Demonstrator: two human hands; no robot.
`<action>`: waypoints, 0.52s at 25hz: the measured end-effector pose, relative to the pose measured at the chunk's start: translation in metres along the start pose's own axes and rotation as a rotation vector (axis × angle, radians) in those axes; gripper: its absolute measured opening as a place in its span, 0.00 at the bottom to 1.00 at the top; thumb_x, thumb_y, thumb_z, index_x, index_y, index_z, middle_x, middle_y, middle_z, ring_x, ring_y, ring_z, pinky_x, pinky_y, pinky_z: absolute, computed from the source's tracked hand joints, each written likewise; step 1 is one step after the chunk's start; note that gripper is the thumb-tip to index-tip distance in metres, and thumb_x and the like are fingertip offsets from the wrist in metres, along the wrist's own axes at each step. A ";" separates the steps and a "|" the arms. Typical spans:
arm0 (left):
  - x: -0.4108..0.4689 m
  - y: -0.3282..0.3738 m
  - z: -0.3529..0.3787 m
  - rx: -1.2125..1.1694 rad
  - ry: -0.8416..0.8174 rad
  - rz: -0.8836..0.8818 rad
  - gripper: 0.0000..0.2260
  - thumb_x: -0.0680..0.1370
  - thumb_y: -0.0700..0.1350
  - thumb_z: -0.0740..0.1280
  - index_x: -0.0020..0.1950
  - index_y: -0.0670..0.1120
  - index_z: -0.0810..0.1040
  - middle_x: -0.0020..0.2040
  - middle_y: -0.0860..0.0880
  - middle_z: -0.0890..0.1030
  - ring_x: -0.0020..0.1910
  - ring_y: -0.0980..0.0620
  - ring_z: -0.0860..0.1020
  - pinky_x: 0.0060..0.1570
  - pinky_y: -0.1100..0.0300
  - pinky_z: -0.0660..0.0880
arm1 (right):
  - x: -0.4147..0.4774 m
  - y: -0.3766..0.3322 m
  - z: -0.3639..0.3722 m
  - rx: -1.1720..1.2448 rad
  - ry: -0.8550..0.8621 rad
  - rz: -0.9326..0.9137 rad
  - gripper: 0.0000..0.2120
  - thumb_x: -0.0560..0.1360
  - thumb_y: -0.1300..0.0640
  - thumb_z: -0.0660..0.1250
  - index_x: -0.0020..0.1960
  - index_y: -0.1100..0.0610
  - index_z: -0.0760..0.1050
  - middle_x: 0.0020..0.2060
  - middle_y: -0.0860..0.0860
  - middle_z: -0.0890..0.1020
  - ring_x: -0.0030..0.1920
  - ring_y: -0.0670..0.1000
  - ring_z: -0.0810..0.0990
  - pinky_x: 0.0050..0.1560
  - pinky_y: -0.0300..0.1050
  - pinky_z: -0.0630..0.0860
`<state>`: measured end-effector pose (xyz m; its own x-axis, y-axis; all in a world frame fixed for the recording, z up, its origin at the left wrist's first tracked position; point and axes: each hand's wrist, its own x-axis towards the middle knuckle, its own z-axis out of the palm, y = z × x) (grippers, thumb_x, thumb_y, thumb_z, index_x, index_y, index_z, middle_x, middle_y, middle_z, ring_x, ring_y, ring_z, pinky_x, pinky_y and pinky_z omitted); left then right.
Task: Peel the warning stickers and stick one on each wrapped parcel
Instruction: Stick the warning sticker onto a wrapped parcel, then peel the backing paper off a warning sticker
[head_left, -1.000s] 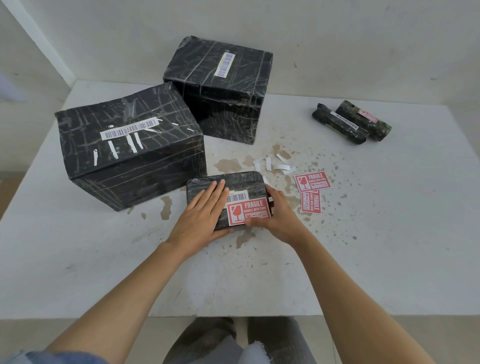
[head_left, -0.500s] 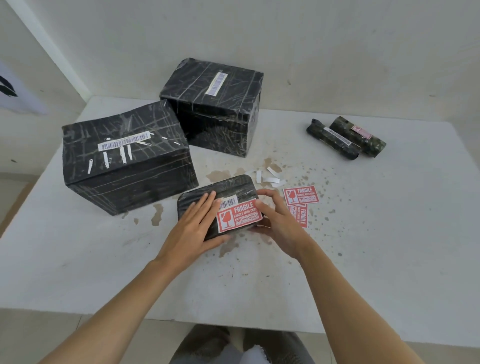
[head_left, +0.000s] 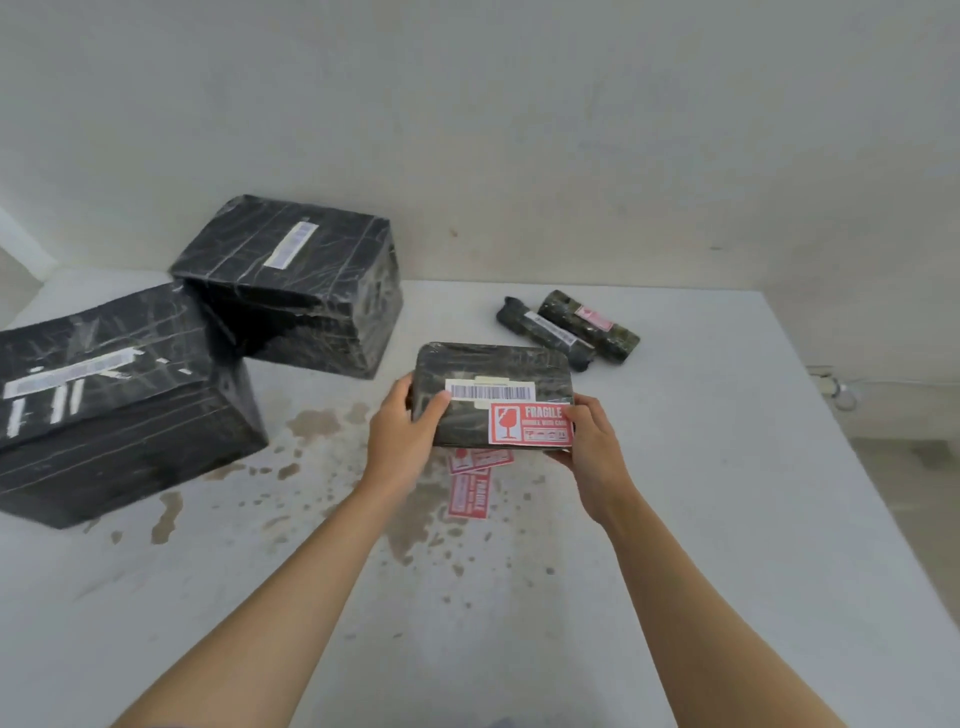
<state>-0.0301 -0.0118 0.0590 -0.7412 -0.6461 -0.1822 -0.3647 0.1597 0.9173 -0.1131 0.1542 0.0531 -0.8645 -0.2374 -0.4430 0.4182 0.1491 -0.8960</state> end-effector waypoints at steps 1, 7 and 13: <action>0.008 0.002 0.017 0.049 -0.052 -0.019 0.18 0.78 0.47 0.65 0.67 0.47 0.71 0.60 0.50 0.77 0.52 0.56 0.74 0.45 0.68 0.70 | 0.010 0.004 -0.014 -0.034 0.063 0.007 0.11 0.81 0.57 0.52 0.58 0.54 0.70 0.45 0.53 0.81 0.46 0.50 0.80 0.48 0.48 0.78; 0.025 0.008 0.110 0.189 -0.264 -0.111 0.18 0.77 0.43 0.67 0.67 0.45 0.72 0.59 0.46 0.78 0.51 0.51 0.75 0.52 0.57 0.73 | 0.061 0.025 -0.086 -0.142 0.317 0.038 0.08 0.80 0.56 0.57 0.54 0.51 0.74 0.49 0.53 0.82 0.51 0.54 0.81 0.57 0.55 0.77; 0.038 0.016 0.156 0.128 -0.241 -0.076 0.20 0.79 0.42 0.63 0.71 0.49 0.67 0.58 0.49 0.77 0.50 0.54 0.75 0.43 0.65 0.72 | 0.079 0.023 -0.115 -0.217 0.418 0.007 0.12 0.80 0.56 0.59 0.63 0.55 0.65 0.58 0.55 0.77 0.52 0.53 0.77 0.52 0.48 0.74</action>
<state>-0.1520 0.0820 0.0115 -0.8160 -0.4663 -0.3417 -0.4814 0.2207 0.8483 -0.2038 0.2487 0.0010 -0.9185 0.1650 -0.3592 0.3952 0.3572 -0.8463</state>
